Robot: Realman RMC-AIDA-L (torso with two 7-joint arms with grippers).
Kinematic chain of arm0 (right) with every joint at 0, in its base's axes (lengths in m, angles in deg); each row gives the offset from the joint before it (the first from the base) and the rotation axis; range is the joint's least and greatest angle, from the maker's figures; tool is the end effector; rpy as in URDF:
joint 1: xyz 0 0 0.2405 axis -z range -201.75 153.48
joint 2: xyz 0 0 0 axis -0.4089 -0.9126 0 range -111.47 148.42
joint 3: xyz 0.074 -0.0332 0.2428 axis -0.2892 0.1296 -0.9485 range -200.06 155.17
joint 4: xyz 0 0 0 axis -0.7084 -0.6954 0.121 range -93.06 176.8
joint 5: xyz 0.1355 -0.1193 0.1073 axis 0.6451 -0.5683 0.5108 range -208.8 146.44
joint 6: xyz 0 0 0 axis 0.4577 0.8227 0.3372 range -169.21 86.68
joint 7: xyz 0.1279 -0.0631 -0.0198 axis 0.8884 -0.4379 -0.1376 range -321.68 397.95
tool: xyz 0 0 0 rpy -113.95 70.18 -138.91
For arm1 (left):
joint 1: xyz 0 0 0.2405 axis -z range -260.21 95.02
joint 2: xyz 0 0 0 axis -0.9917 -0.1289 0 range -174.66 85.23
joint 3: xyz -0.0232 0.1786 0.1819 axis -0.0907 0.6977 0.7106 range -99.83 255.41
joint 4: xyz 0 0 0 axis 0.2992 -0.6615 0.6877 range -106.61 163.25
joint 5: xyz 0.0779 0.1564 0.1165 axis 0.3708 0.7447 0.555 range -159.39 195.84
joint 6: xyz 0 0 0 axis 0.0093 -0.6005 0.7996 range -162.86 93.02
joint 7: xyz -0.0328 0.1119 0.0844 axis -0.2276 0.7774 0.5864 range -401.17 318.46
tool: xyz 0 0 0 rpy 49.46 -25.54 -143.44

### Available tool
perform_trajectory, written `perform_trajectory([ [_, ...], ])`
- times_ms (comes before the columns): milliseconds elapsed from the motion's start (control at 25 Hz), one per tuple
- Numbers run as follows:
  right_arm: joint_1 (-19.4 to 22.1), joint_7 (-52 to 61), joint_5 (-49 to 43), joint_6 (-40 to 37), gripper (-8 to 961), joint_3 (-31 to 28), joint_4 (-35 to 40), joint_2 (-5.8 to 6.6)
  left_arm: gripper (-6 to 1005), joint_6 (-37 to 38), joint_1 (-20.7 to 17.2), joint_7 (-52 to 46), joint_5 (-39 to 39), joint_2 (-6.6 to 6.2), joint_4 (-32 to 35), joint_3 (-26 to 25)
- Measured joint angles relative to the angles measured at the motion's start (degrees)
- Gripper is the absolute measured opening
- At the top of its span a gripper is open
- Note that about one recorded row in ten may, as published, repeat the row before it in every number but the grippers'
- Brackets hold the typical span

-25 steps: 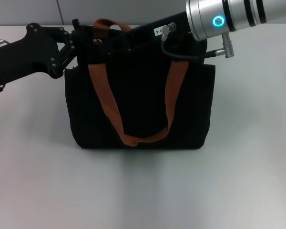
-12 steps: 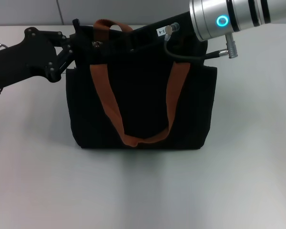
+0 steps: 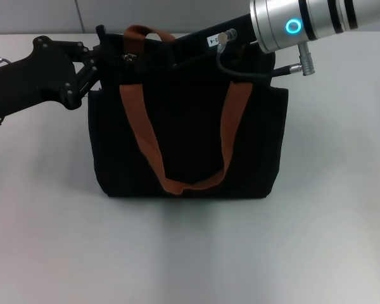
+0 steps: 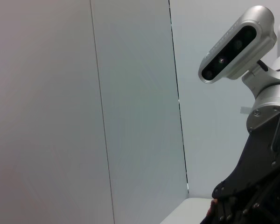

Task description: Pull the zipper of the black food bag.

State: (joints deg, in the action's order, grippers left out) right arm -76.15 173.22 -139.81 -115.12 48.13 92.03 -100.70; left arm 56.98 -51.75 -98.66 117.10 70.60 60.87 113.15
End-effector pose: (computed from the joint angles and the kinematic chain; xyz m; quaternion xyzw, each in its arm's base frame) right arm 0.0650 0.4049 -0.0393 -0.9289 0.3321 0.1621 0.0244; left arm -0.2528 0.3478 0.0452 -0.9066 -0.0512 -0.3344 0.2523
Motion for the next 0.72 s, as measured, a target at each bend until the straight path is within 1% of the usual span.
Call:
perform_trajectory([
  [160,-0.08,0.22,-0.26,0.12,16,0.07,-0.04,0.00,89,0.05,0.00,0.00,-0.01,0.03,0.05,0.01],
  [320,-0.02,2.24,-2.49,0.46,15,0.26,0.74,-0.05,92,0.06,-0.18,0.00,-0.08,-0.06,0.06,-0.01],
  [720,3.41,5.67,-5.80,1.35,12,0.47,5.25,-0.26,99,-0.20,-0.44,-0.04,-0.26,-0.26,0.24,-0.17],
])
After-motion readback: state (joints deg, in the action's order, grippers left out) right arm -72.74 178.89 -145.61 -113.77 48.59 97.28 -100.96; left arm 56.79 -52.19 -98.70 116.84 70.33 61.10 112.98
